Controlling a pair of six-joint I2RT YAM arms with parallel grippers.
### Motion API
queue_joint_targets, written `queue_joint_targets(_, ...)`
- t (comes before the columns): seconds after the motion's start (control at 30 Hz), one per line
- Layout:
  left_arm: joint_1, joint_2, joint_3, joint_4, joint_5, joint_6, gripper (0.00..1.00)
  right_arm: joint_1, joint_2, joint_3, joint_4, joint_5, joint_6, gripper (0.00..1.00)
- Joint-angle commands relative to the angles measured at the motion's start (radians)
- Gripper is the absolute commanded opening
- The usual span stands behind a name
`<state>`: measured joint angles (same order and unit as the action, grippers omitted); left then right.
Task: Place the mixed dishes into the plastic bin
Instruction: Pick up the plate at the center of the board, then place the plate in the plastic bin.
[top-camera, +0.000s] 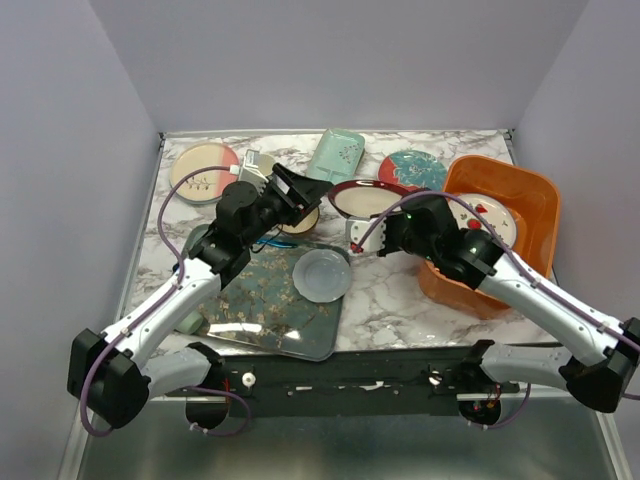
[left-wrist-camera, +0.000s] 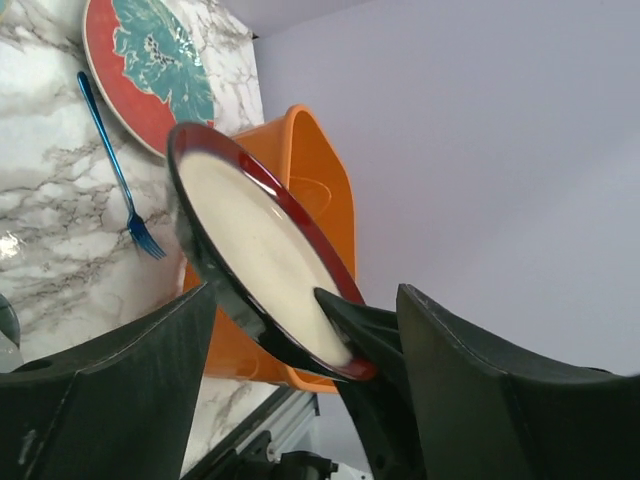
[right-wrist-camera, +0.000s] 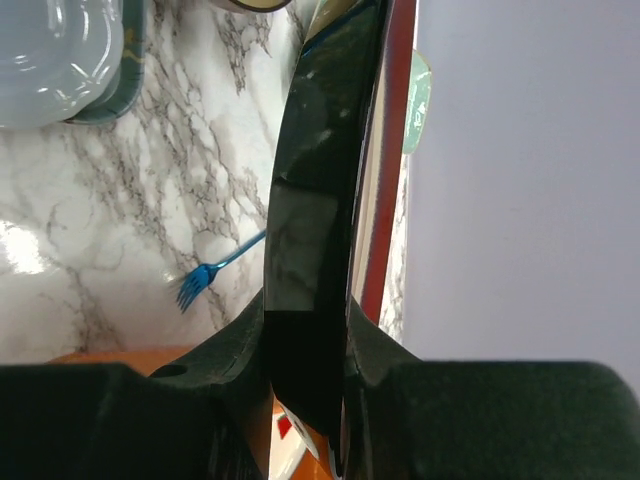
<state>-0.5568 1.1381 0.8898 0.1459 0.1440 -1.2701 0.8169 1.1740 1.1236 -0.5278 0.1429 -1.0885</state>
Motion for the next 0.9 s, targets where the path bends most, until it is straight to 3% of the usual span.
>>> queue_joint_targets(0.0,0.029,-0.067,0.000,0.003,0.022,0.107,0.83,-0.039,-0.127,0.073,-0.046,-0.077,0.073,0.01)
queue_joint_targets(0.23,0.150,-0.227,-0.012,-0.129,0.086,0.344,0.99,-0.180,-0.301,0.071,-0.132,-0.114,0.082,0.01)
queue_joint_targets(0.4,0.199,-0.311,0.047,-0.322,0.069,0.592,0.99,-0.260,-0.396,0.056,-0.158,-0.056,0.076,0.01)
queue_joint_targets(0.6,0.199,-0.336,0.126,-0.566,-0.087,0.905,0.99,-0.367,-0.465,0.050,-0.155,0.020,0.067,0.01)
queue_joint_targets(0.73,0.198,-0.376,0.077,-0.591,-0.208,0.977,0.99,-0.429,-0.479,0.018,-0.150,0.041,0.052,0.01)
queue_joint_targets(0.87,0.198,-0.422,-0.024,-0.534,-0.198,0.989,0.99,-0.511,-0.467,-0.033,-0.130,0.041,0.052,0.00)
